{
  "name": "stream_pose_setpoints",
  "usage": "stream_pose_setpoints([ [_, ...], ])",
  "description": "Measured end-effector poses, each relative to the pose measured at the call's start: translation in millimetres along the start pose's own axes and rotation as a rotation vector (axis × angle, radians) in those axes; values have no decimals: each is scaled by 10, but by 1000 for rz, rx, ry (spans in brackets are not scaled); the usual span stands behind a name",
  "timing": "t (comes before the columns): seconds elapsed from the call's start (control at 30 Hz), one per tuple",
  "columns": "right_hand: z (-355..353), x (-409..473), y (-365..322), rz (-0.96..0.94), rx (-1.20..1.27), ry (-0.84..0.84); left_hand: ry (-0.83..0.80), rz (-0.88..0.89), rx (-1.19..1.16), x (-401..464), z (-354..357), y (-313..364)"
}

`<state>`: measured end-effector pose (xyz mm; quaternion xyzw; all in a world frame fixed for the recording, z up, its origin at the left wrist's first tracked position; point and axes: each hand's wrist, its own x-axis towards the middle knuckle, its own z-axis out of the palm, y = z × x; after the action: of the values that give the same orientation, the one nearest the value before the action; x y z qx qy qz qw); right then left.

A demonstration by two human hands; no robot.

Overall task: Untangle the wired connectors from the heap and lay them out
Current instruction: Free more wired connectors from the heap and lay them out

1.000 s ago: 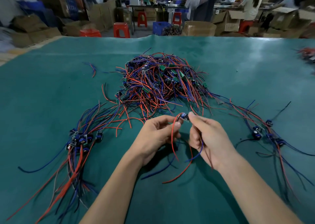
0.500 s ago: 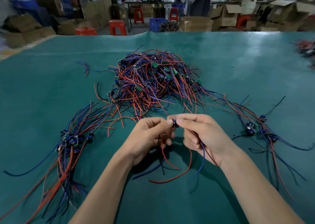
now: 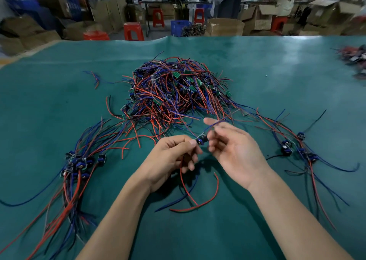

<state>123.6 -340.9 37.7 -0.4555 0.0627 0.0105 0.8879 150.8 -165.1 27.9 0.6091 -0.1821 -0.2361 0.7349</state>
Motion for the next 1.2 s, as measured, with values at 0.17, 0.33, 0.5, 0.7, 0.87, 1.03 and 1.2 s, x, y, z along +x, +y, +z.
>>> stream_pose_setpoints([
  [0.17,-7,-8,86,-88,-233,19,-3,-6,9,9,-1,-19],
  [0.33,-37,2,80,-61,-224,28,142,69,17,53,13,-92],
  [0.5,-37,9,103,-82,-269,61,162,91,51,54,-1,-110],
  [0.7,-132,75,137,-342,-584,197,154,85,82,51,-11,-106],
  [0.87,-220,106,34,-419,-583,334,152,79,108,53,-2,-90],
  [1.03,-272,75,-153,-455,-310,452,161,70,117,47,9,-89],
  [1.2,-438,-9,-378,-482,157,694,266,96,19,73,-4,-90],
])
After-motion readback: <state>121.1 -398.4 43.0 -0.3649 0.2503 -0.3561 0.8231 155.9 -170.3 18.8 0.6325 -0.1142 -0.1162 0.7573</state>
